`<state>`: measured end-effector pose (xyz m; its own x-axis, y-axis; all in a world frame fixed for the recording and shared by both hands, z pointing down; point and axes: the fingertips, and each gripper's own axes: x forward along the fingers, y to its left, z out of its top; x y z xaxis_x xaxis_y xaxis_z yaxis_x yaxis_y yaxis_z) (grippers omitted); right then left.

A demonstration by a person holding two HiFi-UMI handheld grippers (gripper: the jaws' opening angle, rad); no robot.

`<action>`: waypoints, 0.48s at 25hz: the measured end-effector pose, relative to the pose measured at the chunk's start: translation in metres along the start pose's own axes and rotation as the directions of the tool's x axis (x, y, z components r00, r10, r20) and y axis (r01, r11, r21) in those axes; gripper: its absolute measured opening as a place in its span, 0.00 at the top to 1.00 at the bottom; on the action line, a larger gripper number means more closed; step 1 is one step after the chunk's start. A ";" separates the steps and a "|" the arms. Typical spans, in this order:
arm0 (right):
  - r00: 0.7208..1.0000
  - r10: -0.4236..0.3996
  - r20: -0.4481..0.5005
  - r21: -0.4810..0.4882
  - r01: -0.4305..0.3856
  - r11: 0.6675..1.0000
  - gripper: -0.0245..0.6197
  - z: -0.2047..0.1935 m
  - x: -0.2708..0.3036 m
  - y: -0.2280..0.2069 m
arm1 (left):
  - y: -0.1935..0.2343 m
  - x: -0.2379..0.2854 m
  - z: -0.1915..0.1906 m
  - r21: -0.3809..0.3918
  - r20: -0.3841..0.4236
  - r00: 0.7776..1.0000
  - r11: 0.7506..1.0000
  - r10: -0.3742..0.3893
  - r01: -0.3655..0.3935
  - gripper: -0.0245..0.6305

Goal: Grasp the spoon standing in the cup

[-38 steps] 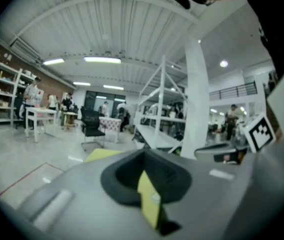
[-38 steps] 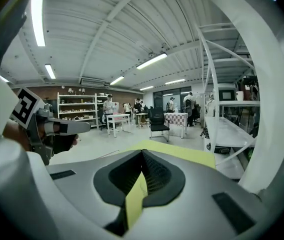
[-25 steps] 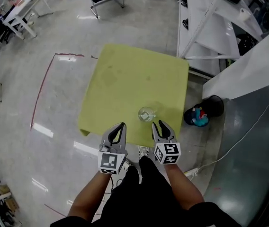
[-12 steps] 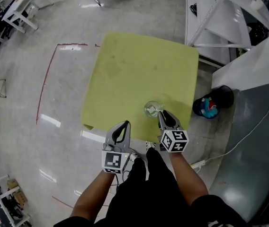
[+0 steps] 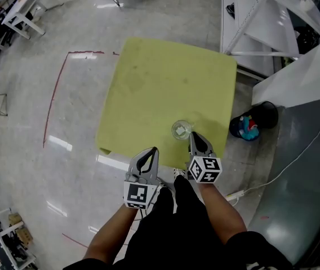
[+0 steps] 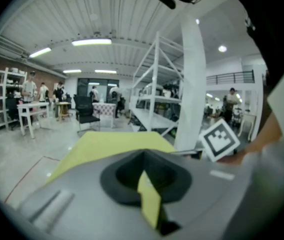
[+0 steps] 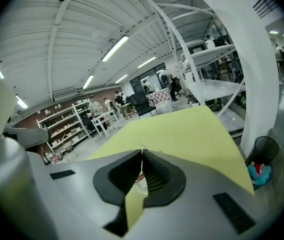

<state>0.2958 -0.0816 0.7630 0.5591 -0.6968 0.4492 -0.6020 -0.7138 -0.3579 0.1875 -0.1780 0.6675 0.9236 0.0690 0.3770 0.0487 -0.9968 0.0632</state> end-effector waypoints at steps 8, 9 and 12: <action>0.999 0.010 0.045 -0.167 -0.003 0.986 0.95 0.021 -0.028 0.021 | 0.002 -0.011 0.010 -0.016 0.027 0.999 1.000 0.022 -0.021 0.95; 0.999 0.018 0.050 -0.189 -0.009 0.982 0.95 0.024 -0.033 0.025 | 0.002 -0.012 0.012 -0.017 0.032 0.999 1.000 0.025 -0.024 0.95; 0.997 0.049 0.062 -0.266 -0.031 0.963 0.95 0.032 -0.046 0.041 | 0.001 -0.017 0.018 -0.007 0.046 0.998 0.999 0.033 -0.033 0.95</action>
<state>0.2637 -0.0815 0.7011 0.5630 -0.7343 0.3792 -0.7493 -0.6471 -0.1406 0.1789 -0.1806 0.6445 0.9411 0.0343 0.3363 0.0160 -0.9982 0.0570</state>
